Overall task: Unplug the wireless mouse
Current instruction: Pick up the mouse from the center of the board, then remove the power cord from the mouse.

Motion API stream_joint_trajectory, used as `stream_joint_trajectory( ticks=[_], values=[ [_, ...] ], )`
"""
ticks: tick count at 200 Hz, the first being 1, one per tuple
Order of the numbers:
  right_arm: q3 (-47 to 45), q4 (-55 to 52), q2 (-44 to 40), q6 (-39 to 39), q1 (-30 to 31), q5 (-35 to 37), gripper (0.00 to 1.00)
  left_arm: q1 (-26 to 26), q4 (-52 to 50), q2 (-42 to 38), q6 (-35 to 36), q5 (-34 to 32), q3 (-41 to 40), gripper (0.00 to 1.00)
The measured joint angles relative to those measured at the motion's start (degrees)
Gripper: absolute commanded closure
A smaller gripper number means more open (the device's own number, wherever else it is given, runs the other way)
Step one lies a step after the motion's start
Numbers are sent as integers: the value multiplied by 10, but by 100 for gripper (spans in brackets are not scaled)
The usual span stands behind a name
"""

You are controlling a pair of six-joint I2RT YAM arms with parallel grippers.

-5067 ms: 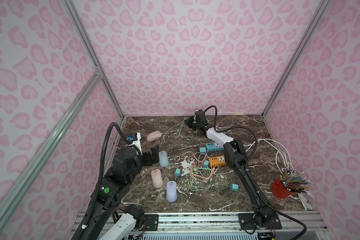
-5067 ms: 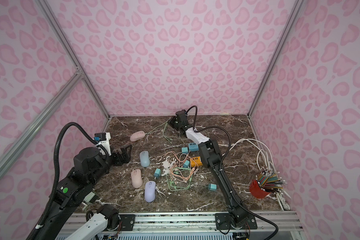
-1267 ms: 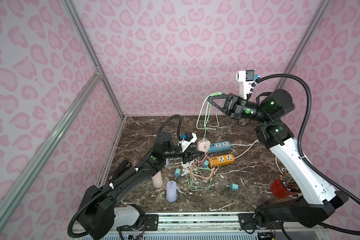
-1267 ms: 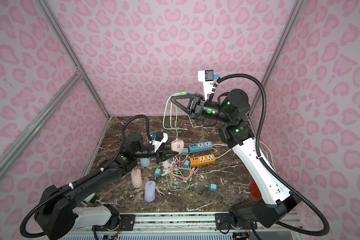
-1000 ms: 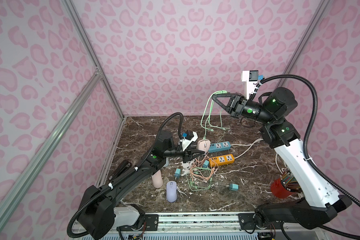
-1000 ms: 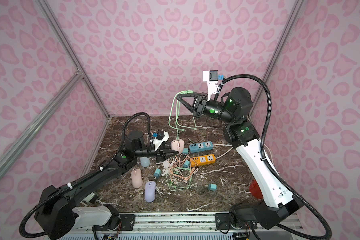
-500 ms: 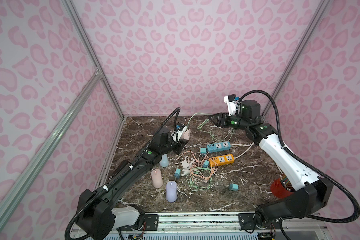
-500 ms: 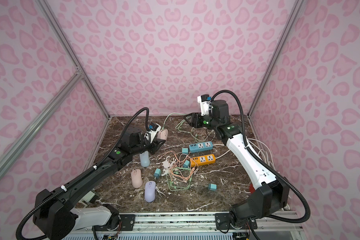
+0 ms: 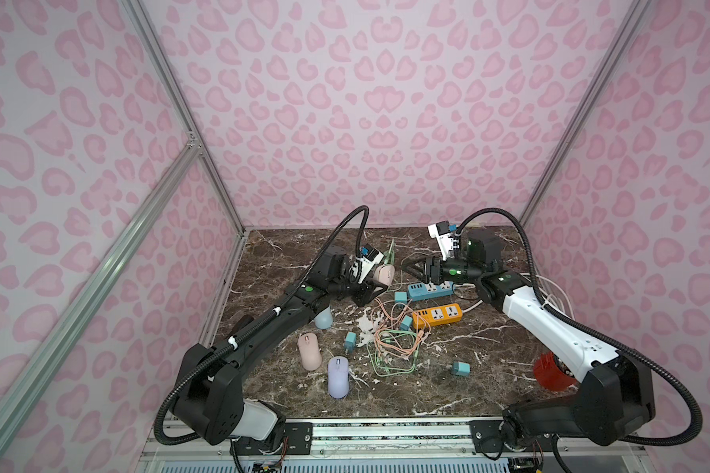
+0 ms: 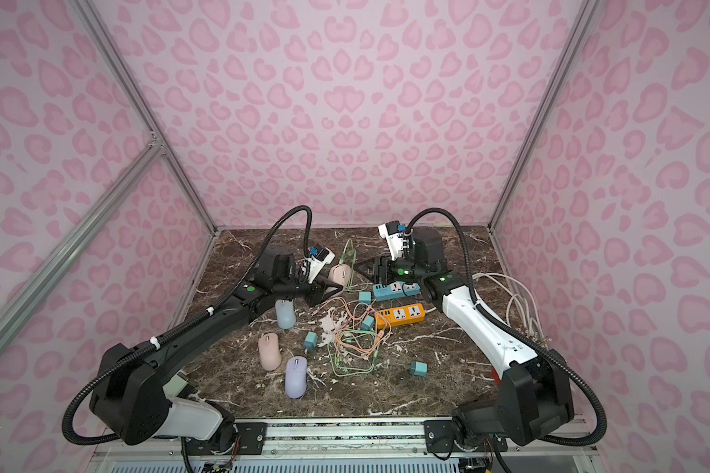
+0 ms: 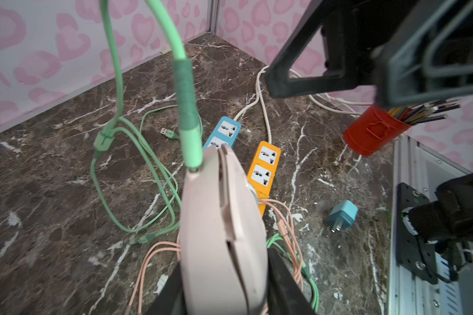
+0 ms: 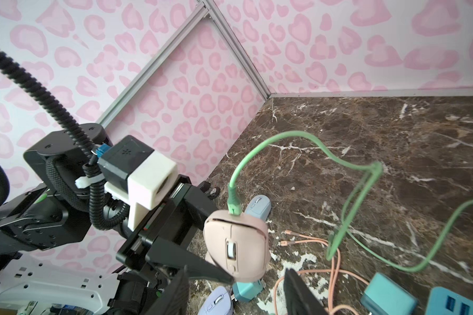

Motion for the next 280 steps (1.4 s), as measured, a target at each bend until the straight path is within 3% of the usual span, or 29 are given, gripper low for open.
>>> stream_joint_trajectory(
  ticks=[104,149,208,260,280],
  values=[
    [59,-1,46,-7,17,11,44,-1,38,0,-20,102,-2,79],
    [75,-6,56,-7,28,12,51,-1,42,0,-20,112,-2,80],
    [90,-9,56,-5,31,17,71,-2,37,3,-19,110,1,80],
    [94,-18,43,-5,34,28,96,-5,26,3,-17,104,5,80],
    [94,-24,39,-4,36,33,100,-7,24,3,-15,103,7,73]
  ],
)
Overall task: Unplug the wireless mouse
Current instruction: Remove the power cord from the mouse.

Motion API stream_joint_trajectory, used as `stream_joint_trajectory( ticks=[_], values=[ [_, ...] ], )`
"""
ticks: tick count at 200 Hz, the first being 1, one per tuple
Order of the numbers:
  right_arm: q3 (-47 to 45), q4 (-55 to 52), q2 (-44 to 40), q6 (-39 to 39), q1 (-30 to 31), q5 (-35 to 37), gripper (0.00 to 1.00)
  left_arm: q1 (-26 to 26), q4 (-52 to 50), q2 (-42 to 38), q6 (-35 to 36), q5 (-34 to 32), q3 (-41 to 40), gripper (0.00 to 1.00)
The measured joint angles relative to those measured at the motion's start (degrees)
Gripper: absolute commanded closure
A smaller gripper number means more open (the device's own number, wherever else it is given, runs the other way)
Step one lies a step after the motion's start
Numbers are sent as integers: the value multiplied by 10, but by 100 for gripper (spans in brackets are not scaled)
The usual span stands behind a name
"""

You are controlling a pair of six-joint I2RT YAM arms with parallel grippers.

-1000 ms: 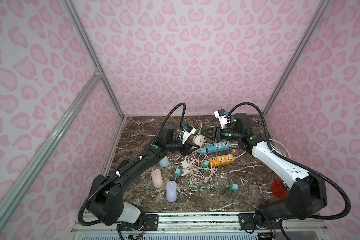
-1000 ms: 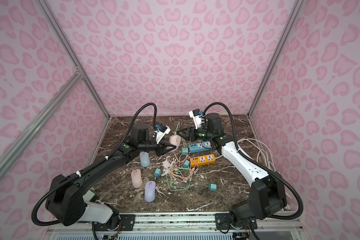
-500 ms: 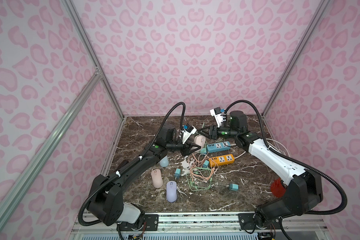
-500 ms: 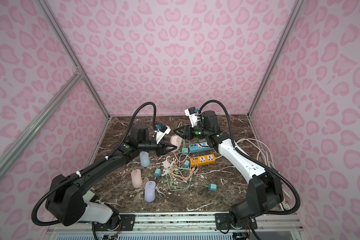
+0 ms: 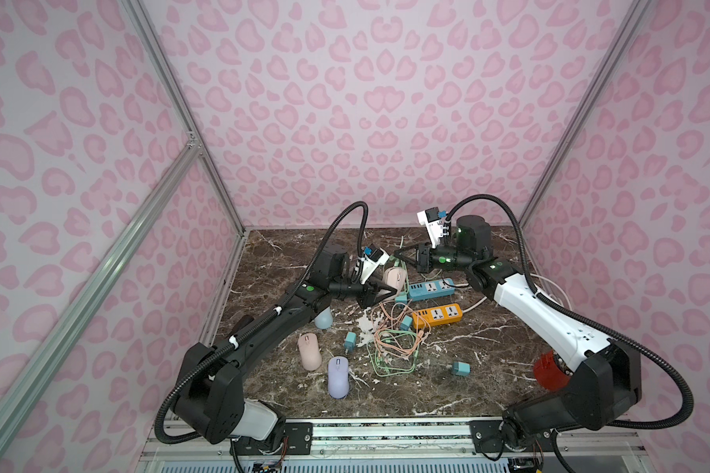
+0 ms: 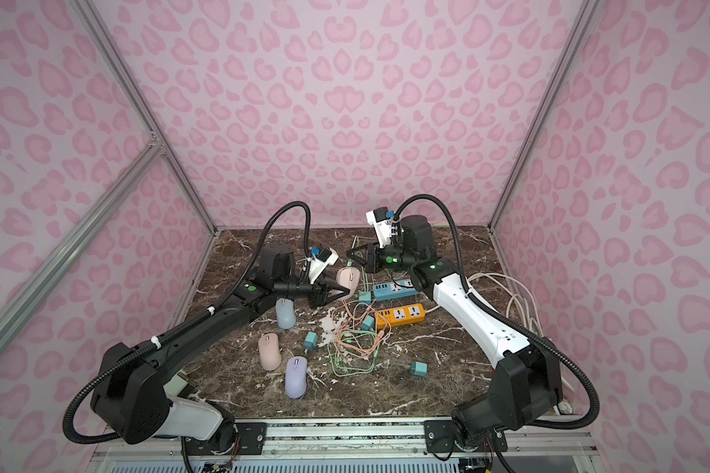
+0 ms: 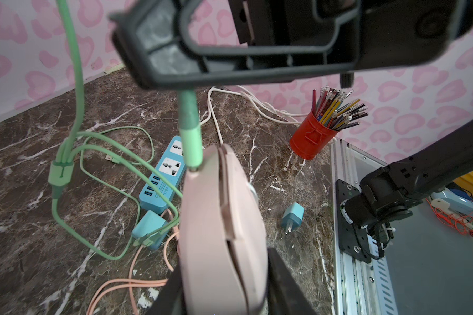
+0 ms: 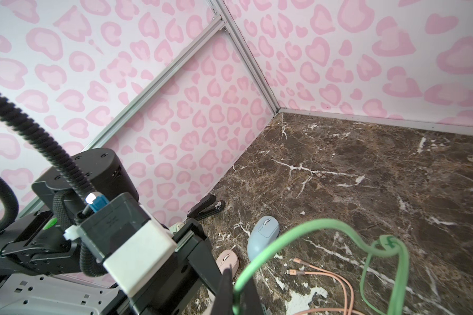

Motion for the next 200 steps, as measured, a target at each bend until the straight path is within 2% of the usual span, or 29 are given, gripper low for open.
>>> stream_joint_trajectory(
  ticks=[25,39,113,125,132,135,137,200],
  values=[
    [0,-1,-8,3,1,4,100,-2,-1,0,1,-3,5,44],
    [0,0,-13,7,3,2,100,-3,-2,0,0,-11,6,35],
    [-23,84,-28,87,9,-72,100,-5,-7,-10,-15,-21,4,28],
    [-25,96,-30,97,9,-81,100,-5,0,-14,-15,-18,1,22],
    [-25,102,-31,104,10,-83,100,-5,2,-16,-15,-18,-2,12],
    [-26,103,-31,106,11,-85,100,-5,4,-16,-16,-17,-2,2],
    [-26,105,-31,108,12,-85,100,-5,5,-17,-17,-16,-3,0],
    [-20,88,-46,101,21,-74,100,-5,32,-34,-36,-11,-23,1]
  ],
)
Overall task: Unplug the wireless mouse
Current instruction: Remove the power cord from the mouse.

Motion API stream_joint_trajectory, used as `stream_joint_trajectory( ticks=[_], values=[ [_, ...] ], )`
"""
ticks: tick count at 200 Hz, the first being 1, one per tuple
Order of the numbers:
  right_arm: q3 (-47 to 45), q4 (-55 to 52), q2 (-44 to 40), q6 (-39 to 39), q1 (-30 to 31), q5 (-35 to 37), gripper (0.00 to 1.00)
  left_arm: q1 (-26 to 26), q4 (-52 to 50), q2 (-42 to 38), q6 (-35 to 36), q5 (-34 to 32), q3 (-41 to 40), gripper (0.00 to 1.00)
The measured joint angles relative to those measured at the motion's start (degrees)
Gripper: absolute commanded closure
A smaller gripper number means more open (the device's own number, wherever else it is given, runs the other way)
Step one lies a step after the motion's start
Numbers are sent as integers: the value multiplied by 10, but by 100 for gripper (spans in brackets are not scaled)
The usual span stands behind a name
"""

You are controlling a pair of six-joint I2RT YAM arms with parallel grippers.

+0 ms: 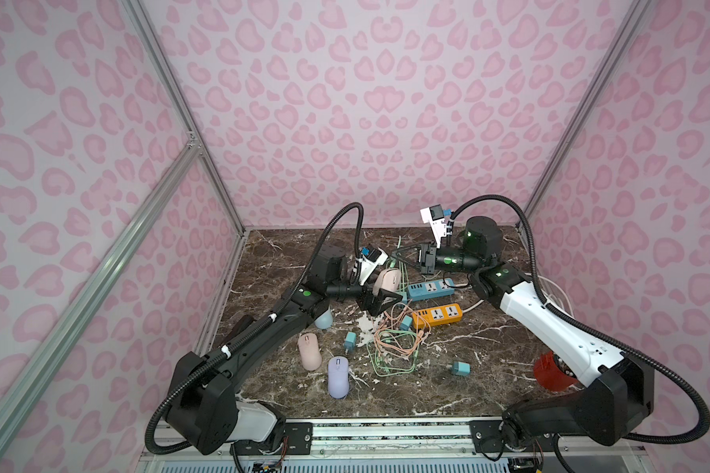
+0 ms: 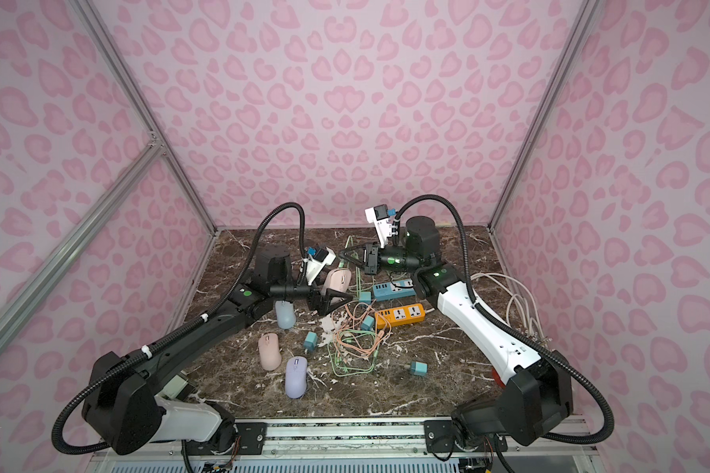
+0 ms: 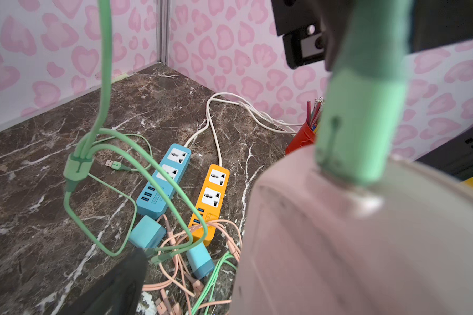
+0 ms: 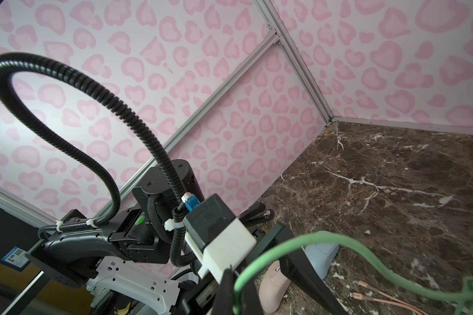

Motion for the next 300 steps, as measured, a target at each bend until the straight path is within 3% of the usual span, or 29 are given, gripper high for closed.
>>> stream_joint_trajectory(
  ticks=[56,106,141,179,210,234,271,300],
  values=[
    [60,-111,-3,-81,39,96,100,0,32,-14,-21,-2,-19,1],
    [72,-165,-23,-113,39,203,100,0,42,-14,-29,-2,-19,1],
    [70,-166,-22,-110,40,208,100,0,45,-19,-29,-1,-19,0],
    [67,-132,-19,-74,40,154,100,0,46,-21,-28,9,-18,26],
    [67,-109,-16,-54,39,131,100,0,46,-20,-26,18,-17,38],
    [67,-102,-12,-47,38,125,100,0,46,-20,-23,22,-17,53],
    [67,-89,-8,-42,34,139,100,-1,46,-20,-11,51,-14,64],
    [69,-93,-5,-48,34,144,100,0,42,-18,-13,53,-12,93]
  ],
)
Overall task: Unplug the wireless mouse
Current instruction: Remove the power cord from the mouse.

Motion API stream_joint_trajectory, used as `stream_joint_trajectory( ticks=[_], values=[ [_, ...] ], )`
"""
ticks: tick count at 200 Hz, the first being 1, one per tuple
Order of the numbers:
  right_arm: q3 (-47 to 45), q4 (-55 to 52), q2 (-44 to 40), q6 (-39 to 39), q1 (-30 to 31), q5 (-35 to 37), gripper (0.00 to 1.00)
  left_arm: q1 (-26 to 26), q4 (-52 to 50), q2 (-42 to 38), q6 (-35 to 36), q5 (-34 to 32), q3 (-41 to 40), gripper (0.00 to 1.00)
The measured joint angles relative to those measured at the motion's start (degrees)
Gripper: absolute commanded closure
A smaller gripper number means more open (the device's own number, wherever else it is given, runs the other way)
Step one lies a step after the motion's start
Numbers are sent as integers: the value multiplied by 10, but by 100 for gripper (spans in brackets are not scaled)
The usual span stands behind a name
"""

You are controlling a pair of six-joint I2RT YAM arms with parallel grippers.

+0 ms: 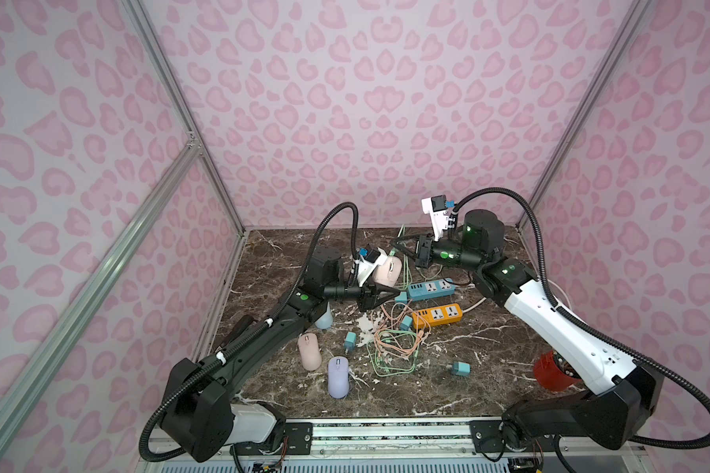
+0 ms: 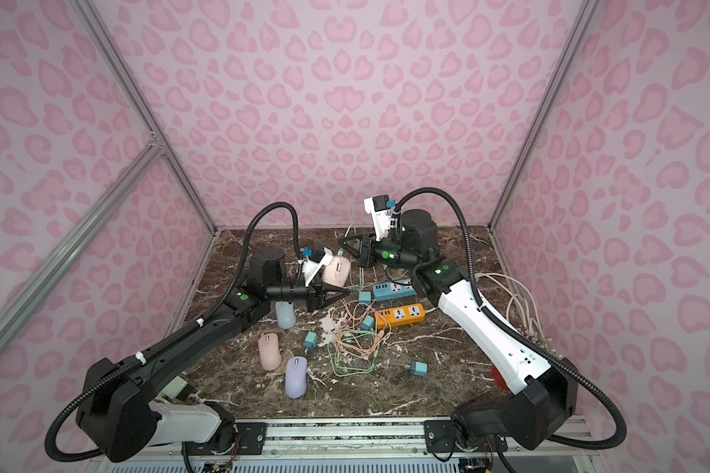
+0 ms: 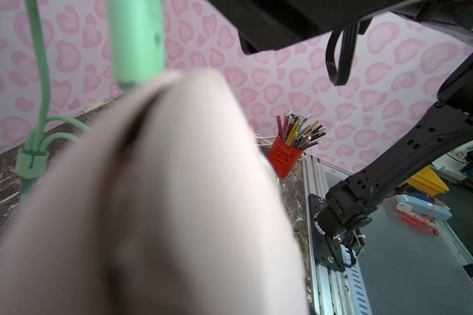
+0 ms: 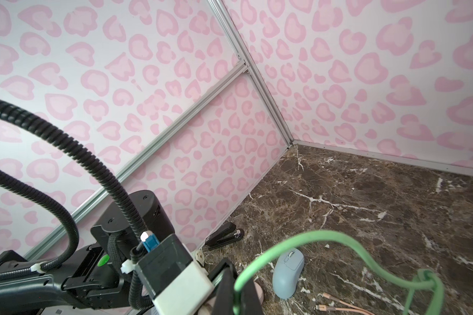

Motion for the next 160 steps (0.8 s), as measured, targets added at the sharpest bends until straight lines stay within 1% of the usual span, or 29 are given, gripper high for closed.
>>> stream_joint_trajectory(
  ticks=[9,52,83,99,123,139,160],
  values=[
    [0,0,0,-2,0,2,100,0,-1,1,0,0,1,97],
    [5,-7,0,-9,-5,3,100,0,-7,4,0,0,8,97],
    [21,-40,1,-8,-40,-19,100,-1,-14,17,9,-2,26,97],
    [57,-71,14,-3,-63,-35,100,-2,-13,28,17,-10,43,97],
    [144,-59,35,2,-97,-12,100,-6,-85,47,33,-30,58,97],
    [200,-31,63,7,-99,-14,100,-13,-131,53,53,-35,68,97],
    [248,-4,110,28,-96,-18,100,-16,-160,53,71,-42,73,97]
  ],
)
